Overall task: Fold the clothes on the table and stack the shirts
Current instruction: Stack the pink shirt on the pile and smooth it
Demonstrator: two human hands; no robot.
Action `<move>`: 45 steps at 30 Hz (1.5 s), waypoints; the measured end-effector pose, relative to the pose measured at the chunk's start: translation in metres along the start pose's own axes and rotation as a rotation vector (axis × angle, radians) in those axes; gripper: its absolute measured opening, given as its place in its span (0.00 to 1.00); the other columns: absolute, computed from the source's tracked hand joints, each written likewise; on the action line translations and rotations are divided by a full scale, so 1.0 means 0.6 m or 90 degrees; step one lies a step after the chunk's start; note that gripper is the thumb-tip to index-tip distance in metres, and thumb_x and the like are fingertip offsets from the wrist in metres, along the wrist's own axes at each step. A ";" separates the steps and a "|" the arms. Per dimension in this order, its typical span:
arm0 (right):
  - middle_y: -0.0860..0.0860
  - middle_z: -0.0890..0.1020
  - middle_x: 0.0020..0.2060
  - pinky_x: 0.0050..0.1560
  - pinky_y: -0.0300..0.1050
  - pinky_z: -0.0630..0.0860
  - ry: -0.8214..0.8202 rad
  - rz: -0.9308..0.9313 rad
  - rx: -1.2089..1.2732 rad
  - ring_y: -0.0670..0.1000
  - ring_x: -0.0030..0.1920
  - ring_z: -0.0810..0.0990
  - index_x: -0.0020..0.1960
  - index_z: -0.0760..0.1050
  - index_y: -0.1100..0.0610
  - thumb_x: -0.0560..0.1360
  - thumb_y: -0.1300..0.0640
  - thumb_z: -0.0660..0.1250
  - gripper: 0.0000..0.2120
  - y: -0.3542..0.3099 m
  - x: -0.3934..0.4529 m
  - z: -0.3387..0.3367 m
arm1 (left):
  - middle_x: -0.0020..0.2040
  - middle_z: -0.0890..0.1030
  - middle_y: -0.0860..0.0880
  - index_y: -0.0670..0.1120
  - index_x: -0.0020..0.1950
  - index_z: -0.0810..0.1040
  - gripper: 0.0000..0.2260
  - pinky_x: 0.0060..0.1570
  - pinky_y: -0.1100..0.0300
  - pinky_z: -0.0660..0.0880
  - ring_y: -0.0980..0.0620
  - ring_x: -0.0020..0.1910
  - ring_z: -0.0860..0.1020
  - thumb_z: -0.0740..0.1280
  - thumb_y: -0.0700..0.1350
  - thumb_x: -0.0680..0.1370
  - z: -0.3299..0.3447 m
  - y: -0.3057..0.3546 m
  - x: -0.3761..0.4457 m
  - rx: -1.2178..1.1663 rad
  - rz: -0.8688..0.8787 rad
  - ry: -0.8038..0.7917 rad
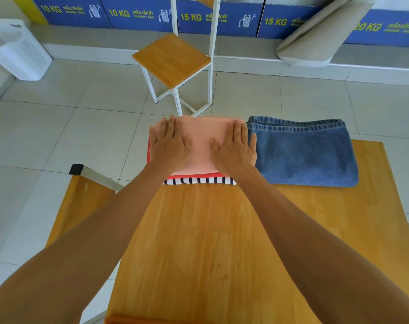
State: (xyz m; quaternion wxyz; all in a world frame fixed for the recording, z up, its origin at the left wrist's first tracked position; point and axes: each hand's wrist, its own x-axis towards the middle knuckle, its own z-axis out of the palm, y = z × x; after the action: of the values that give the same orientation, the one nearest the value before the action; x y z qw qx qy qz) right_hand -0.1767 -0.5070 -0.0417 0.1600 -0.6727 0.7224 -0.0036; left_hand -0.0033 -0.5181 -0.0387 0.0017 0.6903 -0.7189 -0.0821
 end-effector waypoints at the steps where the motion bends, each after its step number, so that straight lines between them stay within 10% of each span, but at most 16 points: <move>1: 0.56 0.45 0.80 0.78 0.56 0.39 0.013 -0.008 -0.002 0.55 0.80 0.41 0.80 0.40 0.59 0.82 0.39 0.40 0.34 -0.006 0.004 -0.005 | 0.80 0.50 0.43 0.42 0.79 0.48 0.28 0.74 0.41 0.43 0.43 0.78 0.47 0.45 0.54 0.83 -0.004 0.003 0.006 0.010 0.003 0.004; 5: 0.53 0.45 0.81 0.79 0.57 0.42 0.050 -0.151 -0.029 0.54 0.80 0.42 0.81 0.44 0.54 0.84 0.44 0.39 0.28 -0.020 0.012 -0.010 | 0.80 0.45 0.45 0.45 0.80 0.44 0.27 0.74 0.47 0.38 0.44 0.78 0.42 0.43 0.56 0.83 0.000 0.014 0.012 0.002 0.079 -0.021; 13: 0.54 0.43 0.81 0.78 0.60 0.40 0.015 -0.049 0.010 0.57 0.80 0.39 0.81 0.41 0.52 0.81 0.39 0.41 0.32 -0.006 0.011 0.013 | 0.80 0.47 0.47 0.62 0.77 0.47 0.24 0.70 0.33 0.46 0.40 0.78 0.43 0.40 0.62 0.80 0.016 -0.005 0.003 -0.041 -0.004 0.025; 21: 0.54 0.42 0.80 0.77 0.59 0.40 0.001 -0.033 0.032 0.57 0.79 0.38 0.81 0.40 0.54 0.81 0.39 0.43 0.34 -0.006 0.014 0.015 | 0.77 0.57 0.41 0.59 0.78 0.50 0.23 0.67 0.40 0.63 0.38 0.72 0.63 0.43 0.58 0.82 0.018 -0.038 0.011 -0.234 -0.169 -0.019; 45: 0.54 0.47 0.81 0.75 0.67 0.39 -0.028 -0.063 -0.001 0.58 0.80 0.40 0.81 0.46 0.54 0.83 0.42 0.45 0.30 -0.004 -0.055 -0.008 | 0.75 0.63 0.44 0.53 0.79 0.47 0.23 0.66 0.49 0.65 0.42 0.71 0.65 0.49 0.51 0.84 -0.025 -0.046 -0.047 -0.383 -0.167 -0.029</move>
State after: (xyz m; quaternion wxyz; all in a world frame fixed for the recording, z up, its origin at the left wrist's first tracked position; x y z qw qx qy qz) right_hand -0.1742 -0.4764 -0.0291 0.1753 -0.7079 0.6842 0.0038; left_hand 0.0269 -0.4925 -0.0243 0.1788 0.7435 -0.5674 -0.3054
